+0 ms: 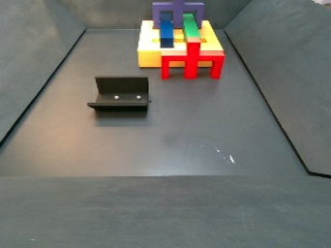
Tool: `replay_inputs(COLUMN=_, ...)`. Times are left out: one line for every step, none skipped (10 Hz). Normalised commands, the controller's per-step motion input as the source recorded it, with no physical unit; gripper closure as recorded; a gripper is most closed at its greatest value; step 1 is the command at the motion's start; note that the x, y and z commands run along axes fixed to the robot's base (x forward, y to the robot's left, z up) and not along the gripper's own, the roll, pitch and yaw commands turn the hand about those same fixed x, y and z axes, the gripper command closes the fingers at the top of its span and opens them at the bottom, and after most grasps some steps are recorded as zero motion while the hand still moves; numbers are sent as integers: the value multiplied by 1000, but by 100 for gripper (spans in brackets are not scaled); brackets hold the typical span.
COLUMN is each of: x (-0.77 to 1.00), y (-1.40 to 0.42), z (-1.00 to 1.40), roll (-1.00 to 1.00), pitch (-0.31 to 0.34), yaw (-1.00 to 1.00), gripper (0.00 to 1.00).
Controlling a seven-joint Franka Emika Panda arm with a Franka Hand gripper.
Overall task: Pick up the purple object. Move up. Place the purple object on the fixture. Regrasp the purple object. Move to above the board. Insert the purple object.
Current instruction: Insert the purple object.
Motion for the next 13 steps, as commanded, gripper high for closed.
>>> replay_inputs(x=0, y=-29, z=-20, roll=-463, pitch=261, yaw=-63, gripper=100)
replay_inputs(x=0, y=0, z=-100, roll=-437, pitch=191, yaw=-37, gripper=100)
replay_inputs(x=0, y=23, z=-94, roll=-409, pitch=159, yaw=-9, gripper=100)
replay_inputs(x=380, y=51, z=-149, roll=-386, pitch=234, yaw=-29, gripper=100)
replay_inputs(x=534, y=151, z=-131, roll=-369, pitch=266, yaw=0, gripper=100)
replay_inputs(x=443, y=103, z=-143, roll=-336, pitch=233, yaw=0, gripper=100)
replay_inputs(x=274, y=0, z=-229, roll=-361, pitch=227, yaw=0, gripper=100)
replay_inputs(x=274, y=0, z=-226, roll=-381, pitch=180, yaw=0, gripper=100)
replay_inputs(x=34, y=49, z=-389, roll=-376, pitch=51, yaw=-6, gripper=100)
replay_inputs(x=0, y=43, z=-486, roll=-340, pitch=0, yaw=-34, gripper=100)
replay_inputs(x=0, y=91, z=-534, roll=-320, pitch=-17, yaw=-31, gripper=100)
replay_inputs(x=0, y=211, z=-571, roll=-307, pitch=-53, yaw=0, gripper=100)
replay_inputs(x=-20, y=266, z=-591, roll=-294, pitch=-79, yaw=0, gripper=100)
